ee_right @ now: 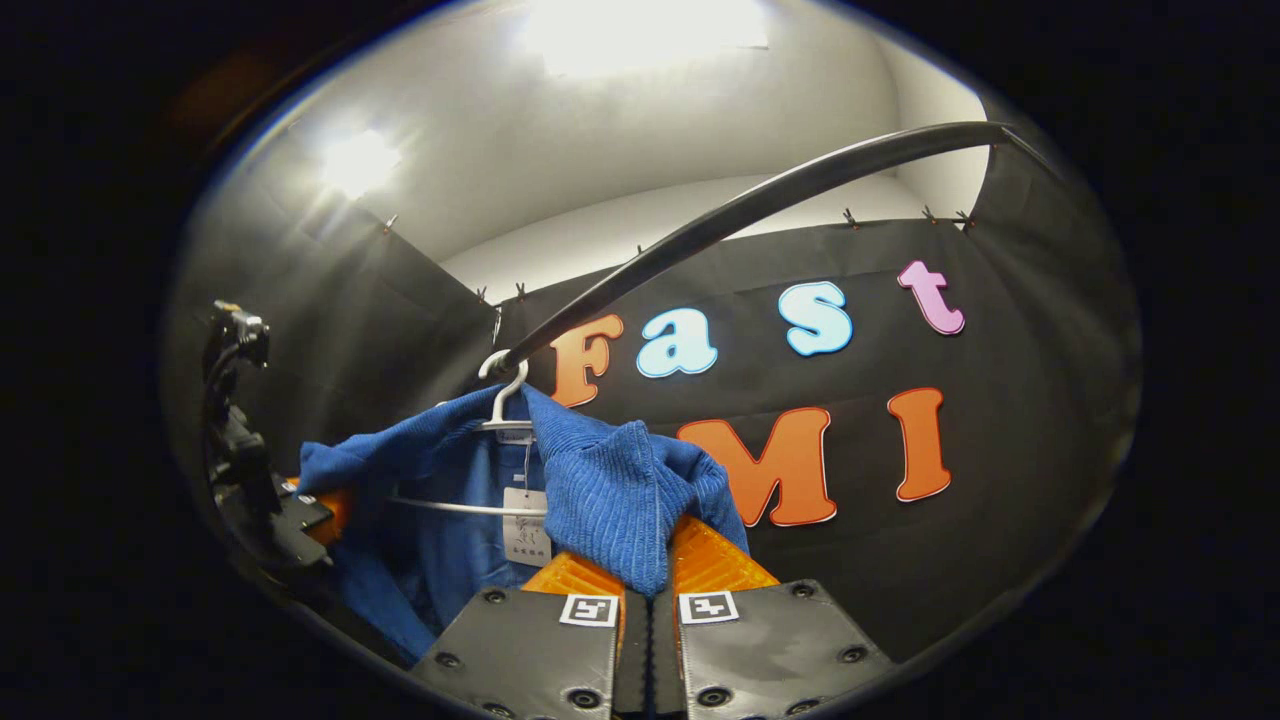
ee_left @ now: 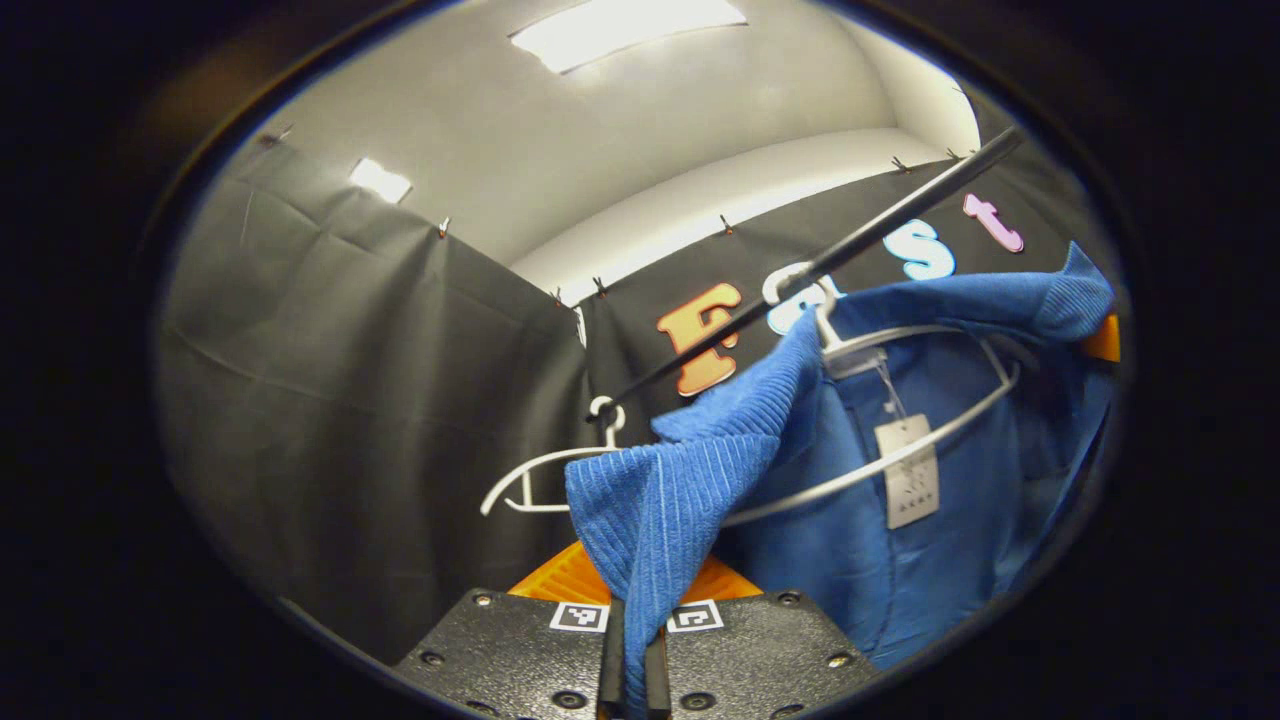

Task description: Grasp the clothes on the hanger with both hands and then place them into the laundry hamper below.

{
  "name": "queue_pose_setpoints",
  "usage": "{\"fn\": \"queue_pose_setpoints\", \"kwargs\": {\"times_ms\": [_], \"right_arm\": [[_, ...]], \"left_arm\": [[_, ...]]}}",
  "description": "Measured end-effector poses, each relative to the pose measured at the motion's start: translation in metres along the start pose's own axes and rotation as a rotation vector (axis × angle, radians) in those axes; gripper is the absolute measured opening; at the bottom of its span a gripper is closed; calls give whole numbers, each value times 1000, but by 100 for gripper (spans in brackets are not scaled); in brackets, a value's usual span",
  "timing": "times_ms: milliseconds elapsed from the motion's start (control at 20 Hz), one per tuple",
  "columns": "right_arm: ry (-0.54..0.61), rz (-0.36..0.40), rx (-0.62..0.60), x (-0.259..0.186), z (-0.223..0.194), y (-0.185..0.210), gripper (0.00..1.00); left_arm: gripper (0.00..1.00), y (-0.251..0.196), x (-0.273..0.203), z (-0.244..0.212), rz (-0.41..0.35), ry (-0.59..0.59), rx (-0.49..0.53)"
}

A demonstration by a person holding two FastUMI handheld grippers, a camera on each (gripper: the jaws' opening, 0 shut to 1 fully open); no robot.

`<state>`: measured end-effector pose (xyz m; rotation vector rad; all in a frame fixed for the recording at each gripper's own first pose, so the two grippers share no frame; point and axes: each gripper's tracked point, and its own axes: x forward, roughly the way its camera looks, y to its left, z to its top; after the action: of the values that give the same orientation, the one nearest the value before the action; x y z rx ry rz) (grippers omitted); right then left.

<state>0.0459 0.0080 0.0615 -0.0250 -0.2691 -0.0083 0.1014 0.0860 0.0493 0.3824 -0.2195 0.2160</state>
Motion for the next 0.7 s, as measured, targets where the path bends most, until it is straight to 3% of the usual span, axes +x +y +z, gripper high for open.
{"fn": "queue_pose_setpoints", "kwargs": {"times_ms": [300, 450, 700], "right_arm": [[-9, -40, 19, 6, 0, -12, 9], [-9, -49, 27, 7, 0, -13, 9], [-23, -57, 35, 13, 3, -15, 9]], "left_arm": [[9, 44, 32, 53, 49, -88, 114], [9, 54, 48, 79, 38, -124, 91], [9, 68, 91, 86, 3, -106, 59]]}}
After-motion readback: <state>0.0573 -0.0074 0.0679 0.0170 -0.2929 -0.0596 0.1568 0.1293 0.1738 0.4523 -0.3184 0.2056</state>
